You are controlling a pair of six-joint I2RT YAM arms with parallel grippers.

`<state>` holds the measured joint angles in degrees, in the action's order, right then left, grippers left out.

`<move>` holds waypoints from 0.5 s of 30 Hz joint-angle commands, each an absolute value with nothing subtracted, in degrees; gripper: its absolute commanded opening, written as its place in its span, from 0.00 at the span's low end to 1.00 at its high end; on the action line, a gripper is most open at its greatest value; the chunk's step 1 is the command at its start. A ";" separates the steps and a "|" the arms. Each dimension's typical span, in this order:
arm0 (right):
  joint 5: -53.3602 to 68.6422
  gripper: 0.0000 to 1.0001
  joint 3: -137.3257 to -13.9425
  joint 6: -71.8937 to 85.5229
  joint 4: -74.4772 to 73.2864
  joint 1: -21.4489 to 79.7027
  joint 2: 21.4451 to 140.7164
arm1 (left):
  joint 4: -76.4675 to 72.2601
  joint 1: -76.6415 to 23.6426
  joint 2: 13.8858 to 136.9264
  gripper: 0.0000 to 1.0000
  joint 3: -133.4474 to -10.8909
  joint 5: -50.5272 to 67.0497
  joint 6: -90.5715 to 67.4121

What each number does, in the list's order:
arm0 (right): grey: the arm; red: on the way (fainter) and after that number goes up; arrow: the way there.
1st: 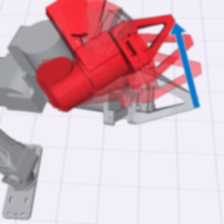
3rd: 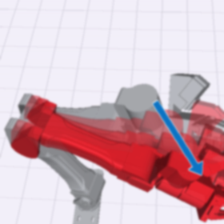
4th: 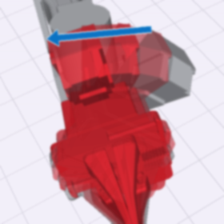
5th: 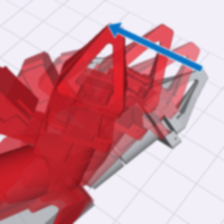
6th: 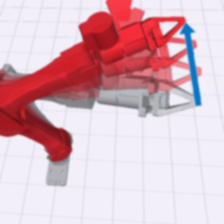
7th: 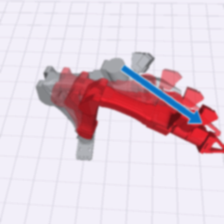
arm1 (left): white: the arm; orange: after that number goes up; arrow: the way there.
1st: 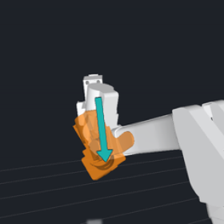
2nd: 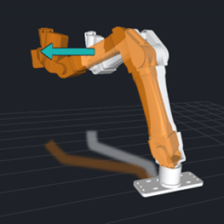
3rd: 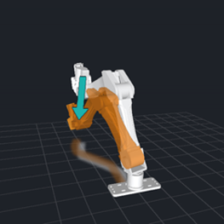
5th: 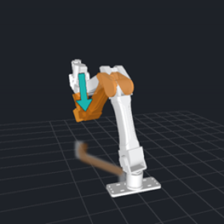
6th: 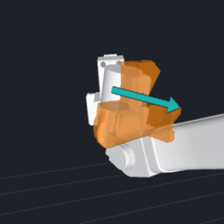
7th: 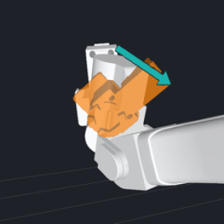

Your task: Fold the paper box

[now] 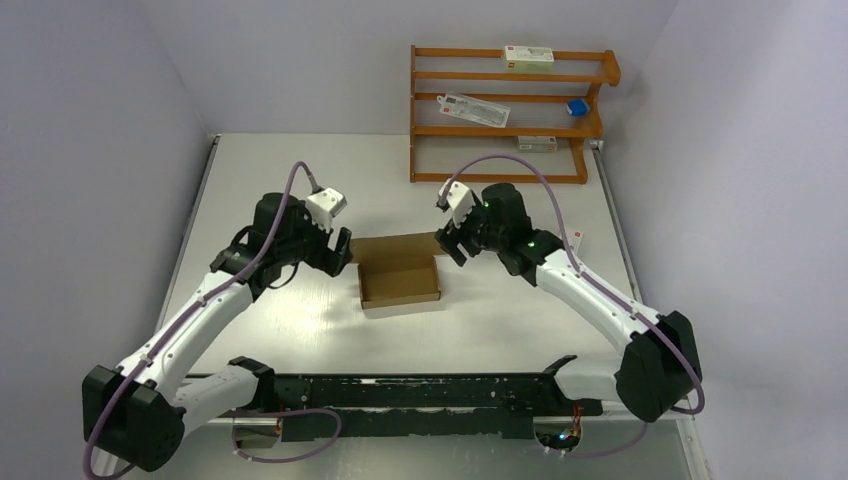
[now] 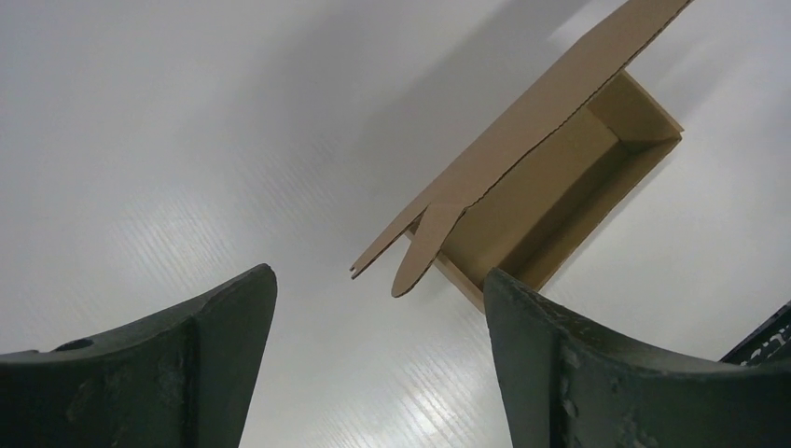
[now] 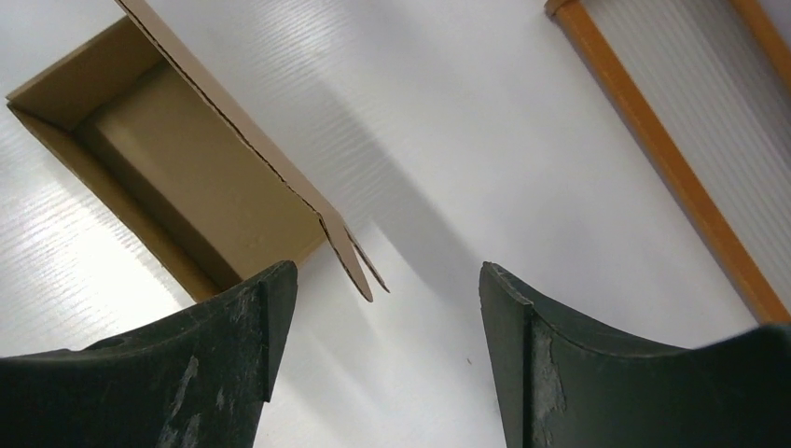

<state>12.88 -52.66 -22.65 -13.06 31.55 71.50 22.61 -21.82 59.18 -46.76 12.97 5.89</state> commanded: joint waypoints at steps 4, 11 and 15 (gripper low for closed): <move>17.49 0.73 -53.86 -24.97 -10.77 31.03 75.34 | 20.36 -21.36 60.77 0.81 -46.82 18.74 8.45; 20.18 0.67 -54.93 -26.89 -11.56 30.63 77.88 | 20.74 -21.49 63.44 0.74 -46.51 16.78 8.63; 21.20 0.62 -55.07 -27.42 -11.47 30.09 79.27 | 20.75 -21.53 64.35 0.73 -46.54 15.63 9.19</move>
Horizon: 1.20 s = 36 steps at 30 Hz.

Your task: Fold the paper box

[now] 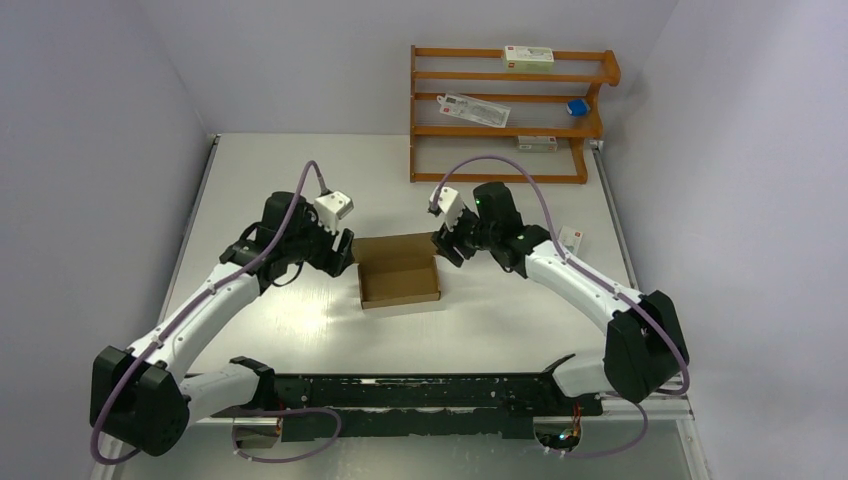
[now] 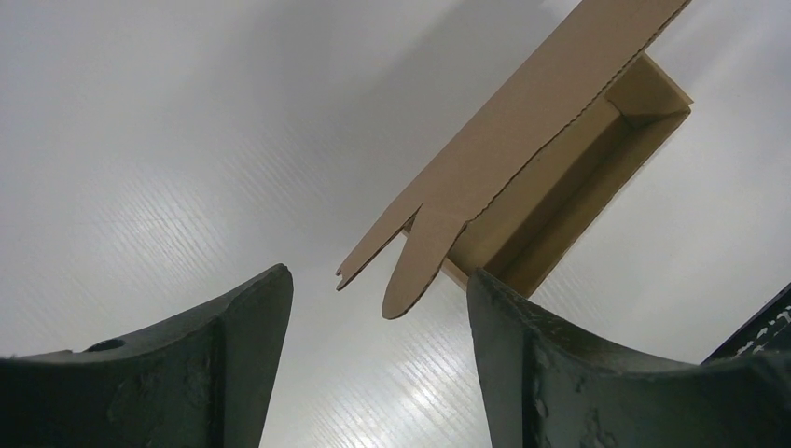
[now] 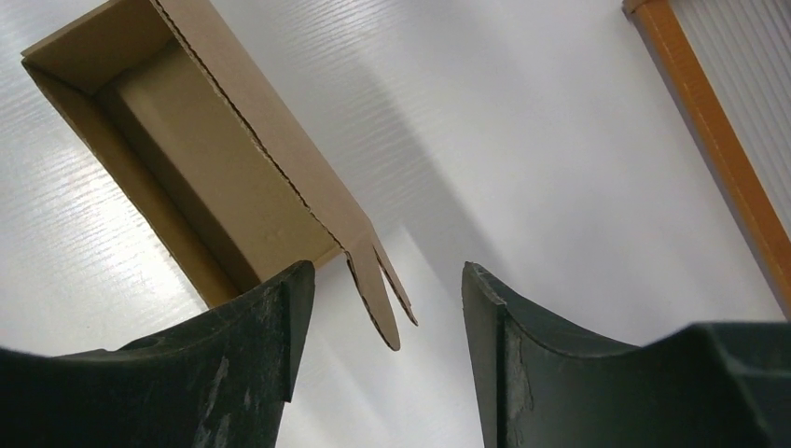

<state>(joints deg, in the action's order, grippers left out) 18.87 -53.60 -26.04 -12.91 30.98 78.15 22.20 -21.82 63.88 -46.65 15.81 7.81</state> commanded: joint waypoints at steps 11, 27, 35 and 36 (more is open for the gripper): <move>27.10 0.43 -55.20 -27.20 -10.65 27.87 80.91 | 21.55 -21.48 68.52 0.65 -47.37 15.98 9.33; 29.66 0.21 -55.52 -27.58 -12.10 27.88 82.73 | 20.23 -21.50 68.21 0.42 -45.65 19.32 8.37; 29.49 0.05 -55.16 -25.12 -11.77 28.02 81.93 | 20.14 -21.53 68.02 0.33 -45.49 21.13 6.86; 29.38 0.04 -54.99 -24.42 -11.35 28.10 81.70 | 19.91 -21.50 67.78 0.31 -45.30 21.67 6.35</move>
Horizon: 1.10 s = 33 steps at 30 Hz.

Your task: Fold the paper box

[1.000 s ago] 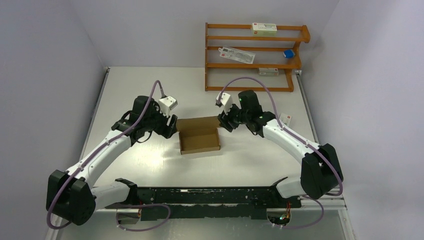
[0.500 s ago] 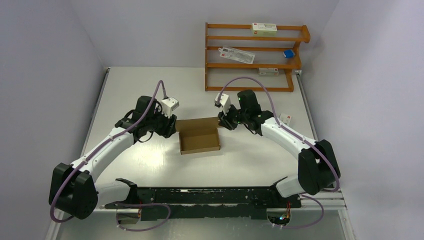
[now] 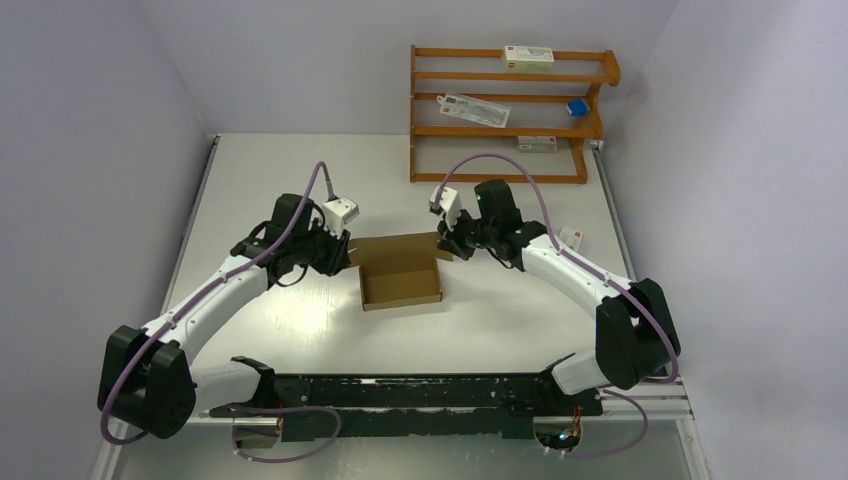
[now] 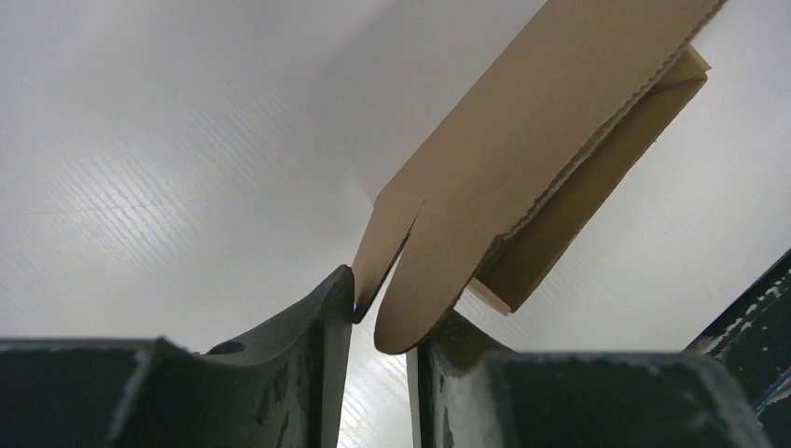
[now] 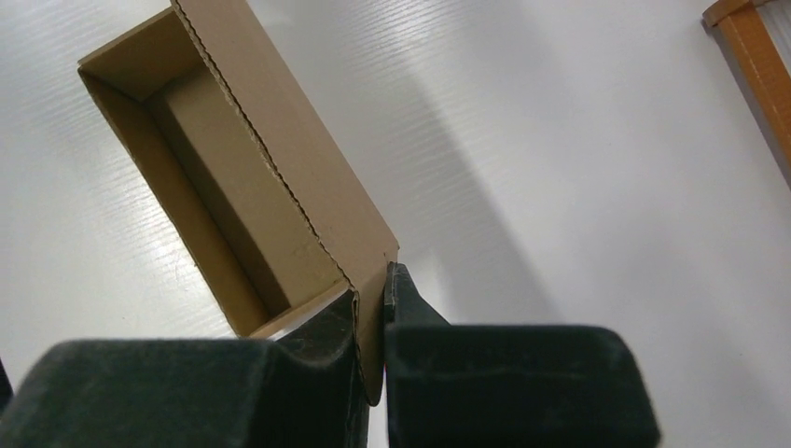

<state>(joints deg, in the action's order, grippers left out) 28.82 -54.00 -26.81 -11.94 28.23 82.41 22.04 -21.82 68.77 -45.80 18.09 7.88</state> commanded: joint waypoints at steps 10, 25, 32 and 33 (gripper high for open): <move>19.80 0.00 -51.29 -12.54 -6.43 31.55 78.31 | 19.12 -22.68 66.66 0.26 -45.52 20.27 -4.44; -9.60 0.00 -51.94 5.84 -6.44 45.79 79.10 | 12.60 -32.55 62.68 0.20 -42.24 6.26 -21.91; -20.27 0.00 -55.95 20.03 -11.73 49.60 83.71 | 8.65 -33.60 62.87 0.18 -39.54 4.48 -26.17; -21.99 0.00 -56.37 21.68 -12.27 50.31 84.06 | 8.12 -33.73 62.92 0.18 -39.31 4.09 -26.80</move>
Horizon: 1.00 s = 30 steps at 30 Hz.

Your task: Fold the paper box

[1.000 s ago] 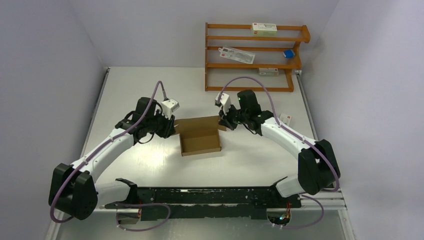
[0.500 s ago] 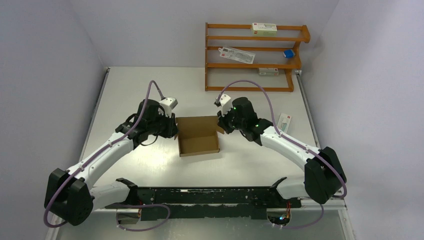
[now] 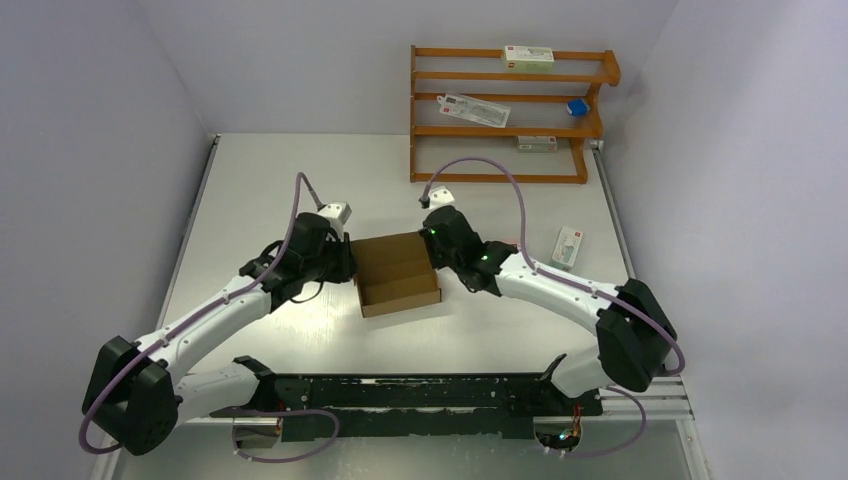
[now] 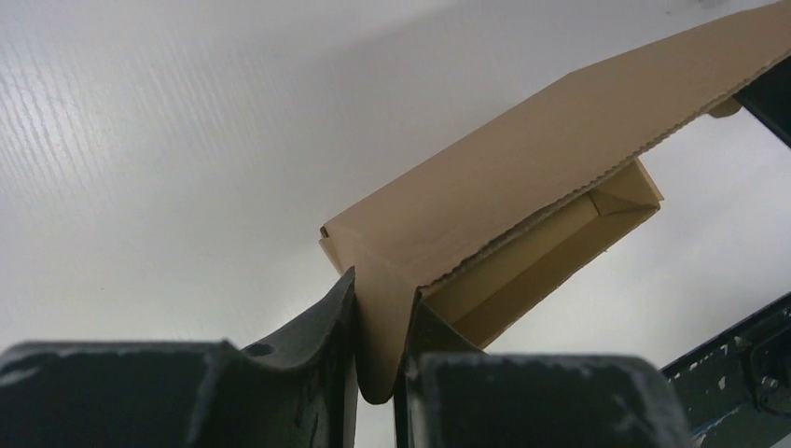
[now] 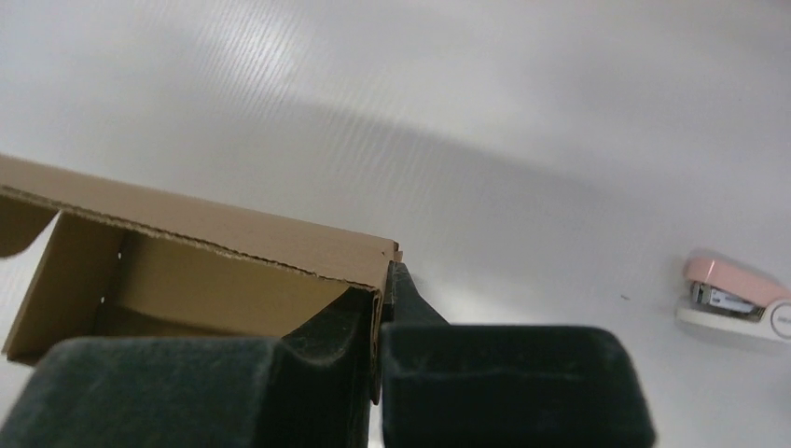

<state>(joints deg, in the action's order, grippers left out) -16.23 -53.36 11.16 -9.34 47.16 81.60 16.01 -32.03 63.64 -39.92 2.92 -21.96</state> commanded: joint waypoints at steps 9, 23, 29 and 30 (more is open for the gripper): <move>-35.49 0.00 -58.32 31.79 -14.64 56.88 84.55 | 4.95 -35.60 63.83 0.19 -39.50 0.19 -31.83; -45.72 0.00 -54.00 41.16 -13.33 62.88 82.72 | 2.11 -40.07 62.20 0.22 -34.66 -3.61 -35.56; -47.47 0.00 -50.53 43.57 -12.50 64.65 82.06 | 0.98 -41.27 58.60 0.21 -30.69 -4.51 -36.21; -47.67 0.00 -49.77 43.67 -11.98 65.02 81.82 | 1.11 -41.41 57.84 0.22 -30.22 -4.81 -36.29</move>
